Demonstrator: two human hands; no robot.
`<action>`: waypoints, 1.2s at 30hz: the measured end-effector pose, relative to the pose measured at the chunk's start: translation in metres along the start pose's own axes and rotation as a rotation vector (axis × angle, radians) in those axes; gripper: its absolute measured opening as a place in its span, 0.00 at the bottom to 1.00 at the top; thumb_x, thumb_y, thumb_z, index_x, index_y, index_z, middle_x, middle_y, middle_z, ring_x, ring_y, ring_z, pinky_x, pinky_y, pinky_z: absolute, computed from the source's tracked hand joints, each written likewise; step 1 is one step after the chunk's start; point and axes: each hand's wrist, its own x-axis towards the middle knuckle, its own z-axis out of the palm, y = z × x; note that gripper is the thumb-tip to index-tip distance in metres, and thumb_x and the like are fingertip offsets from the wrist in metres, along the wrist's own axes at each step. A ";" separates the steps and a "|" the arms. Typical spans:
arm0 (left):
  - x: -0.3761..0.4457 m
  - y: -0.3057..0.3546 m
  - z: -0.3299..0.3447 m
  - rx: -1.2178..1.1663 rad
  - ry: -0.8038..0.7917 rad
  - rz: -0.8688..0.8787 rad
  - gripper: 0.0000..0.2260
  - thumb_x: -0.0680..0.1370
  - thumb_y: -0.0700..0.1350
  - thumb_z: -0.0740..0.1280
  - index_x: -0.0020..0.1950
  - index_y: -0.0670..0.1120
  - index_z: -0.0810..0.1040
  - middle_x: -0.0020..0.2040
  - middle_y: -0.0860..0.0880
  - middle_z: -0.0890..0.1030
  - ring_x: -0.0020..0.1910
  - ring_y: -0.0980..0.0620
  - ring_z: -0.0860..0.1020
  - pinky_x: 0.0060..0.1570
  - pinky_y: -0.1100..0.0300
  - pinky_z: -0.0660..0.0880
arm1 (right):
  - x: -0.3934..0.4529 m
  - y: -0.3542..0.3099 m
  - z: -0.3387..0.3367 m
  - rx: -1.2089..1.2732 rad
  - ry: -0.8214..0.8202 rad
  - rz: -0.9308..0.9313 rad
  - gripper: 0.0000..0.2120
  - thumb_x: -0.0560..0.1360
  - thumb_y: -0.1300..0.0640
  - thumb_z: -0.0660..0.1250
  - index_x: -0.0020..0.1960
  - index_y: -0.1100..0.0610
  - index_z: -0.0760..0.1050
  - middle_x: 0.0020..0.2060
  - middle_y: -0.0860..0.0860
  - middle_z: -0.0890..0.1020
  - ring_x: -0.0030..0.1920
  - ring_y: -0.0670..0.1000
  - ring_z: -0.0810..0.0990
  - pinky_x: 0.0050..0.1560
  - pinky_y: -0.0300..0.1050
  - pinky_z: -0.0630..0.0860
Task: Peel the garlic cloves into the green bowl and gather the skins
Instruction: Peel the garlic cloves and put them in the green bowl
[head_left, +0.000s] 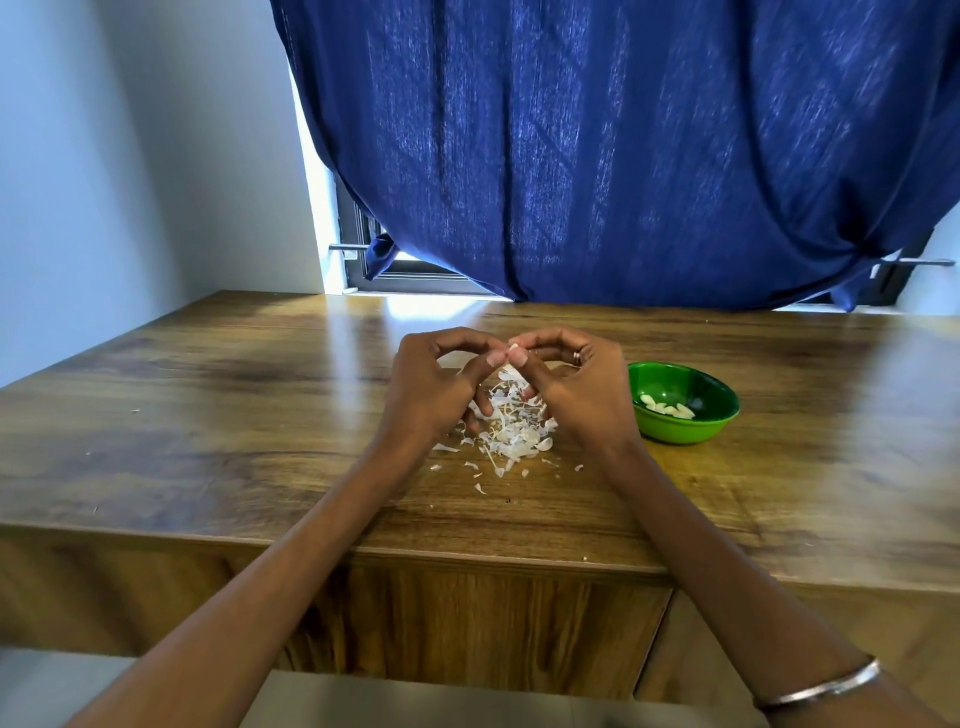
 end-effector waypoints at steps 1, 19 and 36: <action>-0.001 0.000 0.001 -0.003 -0.001 0.008 0.02 0.76 0.43 0.76 0.47 0.49 0.86 0.43 0.44 0.86 0.26 0.41 0.80 0.25 0.55 0.76 | 0.000 0.000 -0.001 0.020 -0.005 0.031 0.08 0.74 0.58 0.76 0.53 0.56 0.84 0.46 0.48 0.87 0.36 0.43 0.83 0.28 0.35 0.75; -0.002 -0.010 0.005 0.441 0.171 0.413 0.04 0.73 0.39 0.77 0.46 0.46 0.88 0.44 0.53 0.86 0.39 0.56 0.81 0.40 0.55 0.80 | -0.001 0.000 -0.001 0.001 -0.041 0.091 0.04 0.73 0.58 0.77 0.44 0.50 0.84 0.41 0.46 0.87 0.36 0.39 0.82 0.32 0.33 0.74; -0.007 0.000 0.006 0.158 0.098 0.206 0.01 0.77 0.40 0.76 0.47 0.44 0.88 0.40 0.52 0.84 0.22 0.49 0.80 0.22 0.52 0.78 | -0.003 0.006 0.005 0.018 0.029 0.090 0.09 0.74 0.57 0.76 0.54 0.58 0.85 0.43 0.49 0.88 0.32 0.45 0.82 0.28 0.42 0.77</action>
